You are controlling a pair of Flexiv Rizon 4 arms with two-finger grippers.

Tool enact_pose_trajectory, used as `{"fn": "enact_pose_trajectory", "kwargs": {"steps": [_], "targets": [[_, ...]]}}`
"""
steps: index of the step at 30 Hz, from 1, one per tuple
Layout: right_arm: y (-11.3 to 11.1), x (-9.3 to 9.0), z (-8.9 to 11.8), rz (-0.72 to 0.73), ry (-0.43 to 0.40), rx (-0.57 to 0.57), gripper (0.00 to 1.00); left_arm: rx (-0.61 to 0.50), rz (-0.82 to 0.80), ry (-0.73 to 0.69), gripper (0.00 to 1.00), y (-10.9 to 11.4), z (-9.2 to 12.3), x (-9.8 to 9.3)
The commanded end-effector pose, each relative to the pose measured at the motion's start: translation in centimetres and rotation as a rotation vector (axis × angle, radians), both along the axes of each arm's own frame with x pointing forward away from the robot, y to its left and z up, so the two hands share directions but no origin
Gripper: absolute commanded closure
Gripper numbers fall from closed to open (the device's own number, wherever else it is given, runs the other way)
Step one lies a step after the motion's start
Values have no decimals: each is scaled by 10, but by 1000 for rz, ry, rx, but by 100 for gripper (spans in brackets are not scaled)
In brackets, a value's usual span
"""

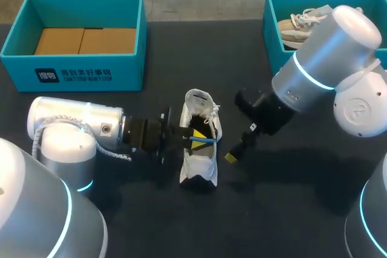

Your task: Take the shoe out of the shoebox, open the shoe tongue, remove and reinsert the insole, then place the shoe into the shoebox

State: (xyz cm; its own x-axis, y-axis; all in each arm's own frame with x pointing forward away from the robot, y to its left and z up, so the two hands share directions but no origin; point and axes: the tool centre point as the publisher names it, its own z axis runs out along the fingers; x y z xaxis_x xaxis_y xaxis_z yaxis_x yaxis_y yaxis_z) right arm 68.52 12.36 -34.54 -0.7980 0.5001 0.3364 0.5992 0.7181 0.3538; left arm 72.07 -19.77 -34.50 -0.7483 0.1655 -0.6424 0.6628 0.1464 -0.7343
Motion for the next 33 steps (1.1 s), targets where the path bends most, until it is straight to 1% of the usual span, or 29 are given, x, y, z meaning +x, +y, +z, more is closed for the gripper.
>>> {"fn": "enact_pose_trajectory", "kwargs": {"steps": [1,4,5,6,7,8,9,10,11,12,15,18,21,23,24,25,26,33], "targets": [[2,1,-3,2,3,1,0,13,6,3,100,-6,-8,7],[3,1,-3,2,4,1,0,13,16,8,100,-4,-8,8],[3,1,-2,3,5,0,0,6,23,14,74,-3,-6,8],[3,1,-2,3,5,0,0,2,24,16,56,-2,-4,7],[3,1,-2,3,5,-1,0,2,24,16,33,-1,-2,6],[3,1,-2,3,4,-1,0,-6,23,15,22,0,2,5],[3,1,-2,2,4,-1,0,-10,22,15,22,1,4,4],[3,1,-2,2,3,-1,0,-13,19,13,26,1,7,2],[3,2,-2,1,2,-1,0,-24,16,11,38,3,11,1],[2,2,-2,0,2,-1,0,-29,17,12,43,3,13,0],[2,2,-2,0,2,-1,0,-41,16,5,44,7,21,-4],[3,2,-2,1,2,-2,0,-48,15,-1,42,10,27,-7],[3,2,-1,-1,-1,-1,0,-48,10,-3,51,13,29,-12],[3,2,0,-2,-3,0,0,-45,4,0,59,14,28,-13],[4,2,0,-1,-3,-1,0,-44,1,2,69,14,28,-14],[4,2,0,0,-4,-1,0,-41,-2,3,82,14,27,-14],[4,2,0,1,-5,-2,0,-38,-5,4,100,14,26,-14],[8,5,6,20,-18,-12,0,-15,-23,6,100,10,17,-13]]}}
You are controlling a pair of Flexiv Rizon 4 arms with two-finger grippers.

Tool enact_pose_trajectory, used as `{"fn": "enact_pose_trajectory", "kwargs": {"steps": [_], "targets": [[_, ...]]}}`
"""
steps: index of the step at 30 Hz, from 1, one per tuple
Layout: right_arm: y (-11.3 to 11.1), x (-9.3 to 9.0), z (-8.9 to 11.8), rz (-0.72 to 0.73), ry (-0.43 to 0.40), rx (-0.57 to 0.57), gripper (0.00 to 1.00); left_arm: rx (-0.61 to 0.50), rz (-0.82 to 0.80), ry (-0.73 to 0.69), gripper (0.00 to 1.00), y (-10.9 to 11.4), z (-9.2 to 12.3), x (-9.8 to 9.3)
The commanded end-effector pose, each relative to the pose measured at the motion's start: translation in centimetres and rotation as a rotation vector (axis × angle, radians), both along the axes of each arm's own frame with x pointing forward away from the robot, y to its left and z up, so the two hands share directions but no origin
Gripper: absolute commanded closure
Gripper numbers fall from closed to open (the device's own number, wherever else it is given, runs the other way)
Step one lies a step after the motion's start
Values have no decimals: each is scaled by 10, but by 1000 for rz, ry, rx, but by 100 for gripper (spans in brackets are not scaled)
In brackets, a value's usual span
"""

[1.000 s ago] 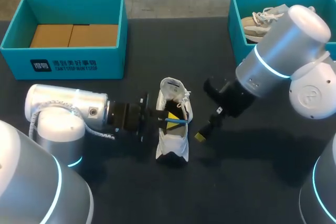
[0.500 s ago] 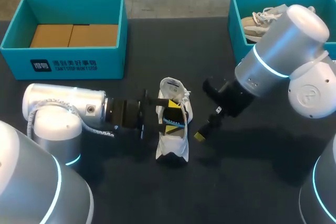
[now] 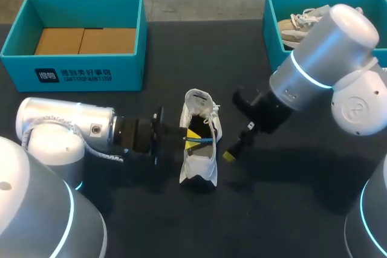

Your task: Take the shoe out of the shoebox, open the shoe tongue, remove and reinsert the insole, then place the shoe into the shoebox

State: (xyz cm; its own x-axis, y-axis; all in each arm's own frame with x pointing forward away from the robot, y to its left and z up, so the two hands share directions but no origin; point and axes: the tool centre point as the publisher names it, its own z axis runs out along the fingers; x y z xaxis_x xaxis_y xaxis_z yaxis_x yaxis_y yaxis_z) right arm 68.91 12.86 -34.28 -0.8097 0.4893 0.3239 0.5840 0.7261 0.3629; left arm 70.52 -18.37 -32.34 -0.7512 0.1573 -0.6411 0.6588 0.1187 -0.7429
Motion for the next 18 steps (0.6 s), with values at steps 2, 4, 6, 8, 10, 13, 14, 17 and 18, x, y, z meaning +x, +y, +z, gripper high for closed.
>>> {"fn": "enact_pose_trajectory", "kwargs": {"steps": [2,4,6,8,10,13,14,17,18], "targets": [[4,2,5,15,-4,-17,0,15,-13,0,100,-5,-8,3],[6,3,7,23,-6,-19,0,22,-15,3,100,-6,-11,3],[8,4,8,37,-5,-21,0,24,-14,6,100,-6,-15,5],[11,5,8,51,-3,-26,0,30,-15,10,100,-7,-19,6],[13,6,7,66,0,-33,0,39,-14,4,100,-8,-23,9],[16,7,6,82,5,-45,0,49,-8,5,100,-10,-27,13],[17,7,5,86,6,-47,0,52,-7,3,100,-10,-28,14],[18,6,5,93,10,-53,0,56,-4,3,100,-11,-29,15],[17,6,5,94,10,-56,0,56,-4,3,100,-12,-27,15]]}}
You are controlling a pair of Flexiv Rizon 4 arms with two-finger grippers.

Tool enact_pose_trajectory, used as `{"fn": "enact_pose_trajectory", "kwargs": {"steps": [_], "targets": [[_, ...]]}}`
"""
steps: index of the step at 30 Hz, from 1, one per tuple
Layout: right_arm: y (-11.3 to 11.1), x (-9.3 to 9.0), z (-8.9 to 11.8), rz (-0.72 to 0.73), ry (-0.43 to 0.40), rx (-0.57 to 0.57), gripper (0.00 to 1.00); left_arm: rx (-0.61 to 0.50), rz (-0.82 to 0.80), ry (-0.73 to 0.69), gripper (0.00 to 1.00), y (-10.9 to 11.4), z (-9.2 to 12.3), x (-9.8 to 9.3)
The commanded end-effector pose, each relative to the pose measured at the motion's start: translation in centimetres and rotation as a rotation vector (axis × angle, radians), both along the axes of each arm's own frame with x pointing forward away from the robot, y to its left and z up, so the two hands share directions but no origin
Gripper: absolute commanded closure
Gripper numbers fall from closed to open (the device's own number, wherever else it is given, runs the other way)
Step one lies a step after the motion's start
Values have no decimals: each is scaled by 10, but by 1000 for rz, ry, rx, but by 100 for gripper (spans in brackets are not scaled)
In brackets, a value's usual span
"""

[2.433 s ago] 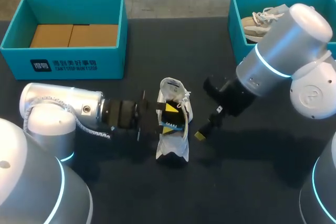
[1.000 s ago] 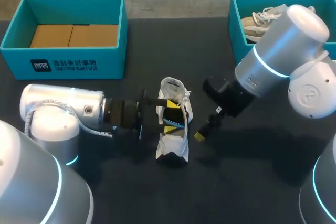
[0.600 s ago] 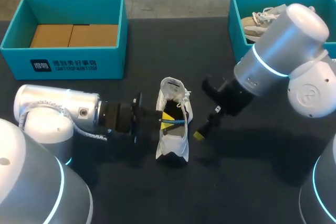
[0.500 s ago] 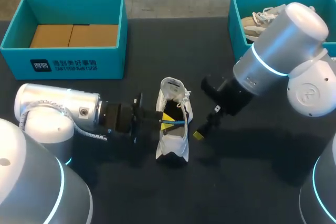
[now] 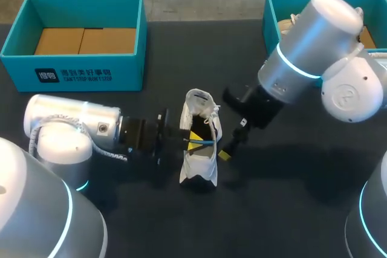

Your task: Take the shoe out of the shoebox, open the shoe tongue, remove and reinsert the insole, then place the shoe into the shoebox

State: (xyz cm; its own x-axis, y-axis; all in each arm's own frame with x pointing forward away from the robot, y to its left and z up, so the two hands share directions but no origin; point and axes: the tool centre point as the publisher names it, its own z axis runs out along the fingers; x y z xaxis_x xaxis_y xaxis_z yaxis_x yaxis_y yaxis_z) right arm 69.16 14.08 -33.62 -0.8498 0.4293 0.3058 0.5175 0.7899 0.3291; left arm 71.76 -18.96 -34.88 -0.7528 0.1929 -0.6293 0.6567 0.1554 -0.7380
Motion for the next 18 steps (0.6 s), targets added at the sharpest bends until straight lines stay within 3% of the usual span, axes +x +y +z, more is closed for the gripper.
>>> {"fn": "enact_pose_trajectory", "kwargs": {"steps": [1,2,3,4,11,18], "targets": [[4,3,-1,5,8,-13,0,1,-1,0,99,-6,0,1],[3,2,-1,3,7,-14,0,-1,-1,-2,71,-5,2,0],[3,2,0,1,7,-15,0,-7,-1,-4,58,-5,4,-1],[2,2,0,-1,6,-16,0,-11,0,-7,55,-4,6,-2],[-1,-1,1,-18,2,-17,0,-35,0,-23,55,4,22,-9],[4,-10,3,-21,-125,-47,0,-38,-5,-24,70,7,23,-14]]}}
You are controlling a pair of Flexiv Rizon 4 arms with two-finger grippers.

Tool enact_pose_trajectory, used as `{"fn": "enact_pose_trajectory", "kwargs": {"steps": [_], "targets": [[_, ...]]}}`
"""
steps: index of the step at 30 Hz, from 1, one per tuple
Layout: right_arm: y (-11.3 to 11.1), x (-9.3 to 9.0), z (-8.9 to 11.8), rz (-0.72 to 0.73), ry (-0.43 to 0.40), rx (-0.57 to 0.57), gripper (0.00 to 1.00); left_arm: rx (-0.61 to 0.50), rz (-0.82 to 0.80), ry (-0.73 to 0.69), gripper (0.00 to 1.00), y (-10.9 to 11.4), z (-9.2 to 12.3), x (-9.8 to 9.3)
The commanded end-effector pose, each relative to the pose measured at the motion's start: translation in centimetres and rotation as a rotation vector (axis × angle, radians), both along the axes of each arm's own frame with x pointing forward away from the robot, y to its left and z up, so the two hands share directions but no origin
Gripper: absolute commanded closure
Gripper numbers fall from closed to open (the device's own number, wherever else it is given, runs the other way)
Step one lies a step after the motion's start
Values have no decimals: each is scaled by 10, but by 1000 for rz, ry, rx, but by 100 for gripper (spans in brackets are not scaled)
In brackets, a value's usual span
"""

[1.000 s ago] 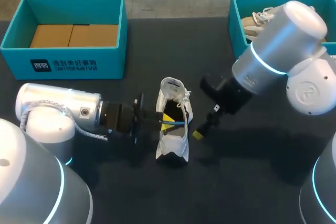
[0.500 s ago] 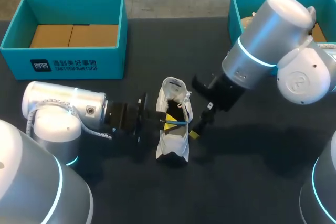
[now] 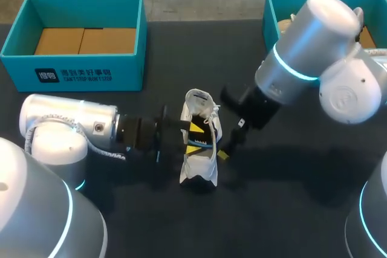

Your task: Take the shoe out of the shoebox, open the shoe tongue, remove and reinsert the insole, then place the shoe into the shoebox

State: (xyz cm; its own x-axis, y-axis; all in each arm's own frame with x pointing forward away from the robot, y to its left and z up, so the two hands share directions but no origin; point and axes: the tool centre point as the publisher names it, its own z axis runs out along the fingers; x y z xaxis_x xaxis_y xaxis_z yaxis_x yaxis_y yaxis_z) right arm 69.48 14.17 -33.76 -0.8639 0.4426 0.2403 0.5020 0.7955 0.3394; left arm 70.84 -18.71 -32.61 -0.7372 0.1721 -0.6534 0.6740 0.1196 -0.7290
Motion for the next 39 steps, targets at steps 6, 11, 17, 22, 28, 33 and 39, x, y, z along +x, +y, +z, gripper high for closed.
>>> {"fn": "enact_pose_trajectory", "kwargs": {"steps": [6,11,17,22,28,33,39], "targets": [[5,-17,16,15,-128,-46,0,6,5,1,95,3,-1,-3],[6,-21,20,26,-158,-73,0,18,-6,1,100,-1,-7,-3],[5,-21,22,22,-169,-92,0,40,-17,-9,100,-4,-16,-2],[3,-20,20,21,-164,-100,0,45,-18,-9,100,-5,-19,2],[2,-19,18,10,-149,-98,0,43,-10,-3,100,-2,-17,4],[2,-18,18,3,-147,-96,0,52,-9,1,100,1,-20,4],[4,-18,16,7,-142,-99,0,76,-23,-1,100,-2,-28,9]]}}
